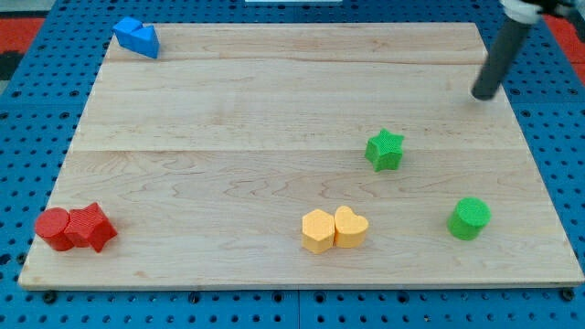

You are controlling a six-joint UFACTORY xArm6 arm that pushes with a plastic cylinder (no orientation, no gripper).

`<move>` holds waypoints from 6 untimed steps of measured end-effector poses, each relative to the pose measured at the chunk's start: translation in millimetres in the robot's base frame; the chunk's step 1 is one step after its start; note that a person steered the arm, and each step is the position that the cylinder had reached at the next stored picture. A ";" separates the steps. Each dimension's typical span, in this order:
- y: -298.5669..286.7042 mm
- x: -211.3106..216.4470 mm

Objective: Point your arm at the bottom center

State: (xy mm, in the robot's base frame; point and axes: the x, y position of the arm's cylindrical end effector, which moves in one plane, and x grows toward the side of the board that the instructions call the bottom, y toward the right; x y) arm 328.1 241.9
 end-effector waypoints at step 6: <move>-313.3 54.5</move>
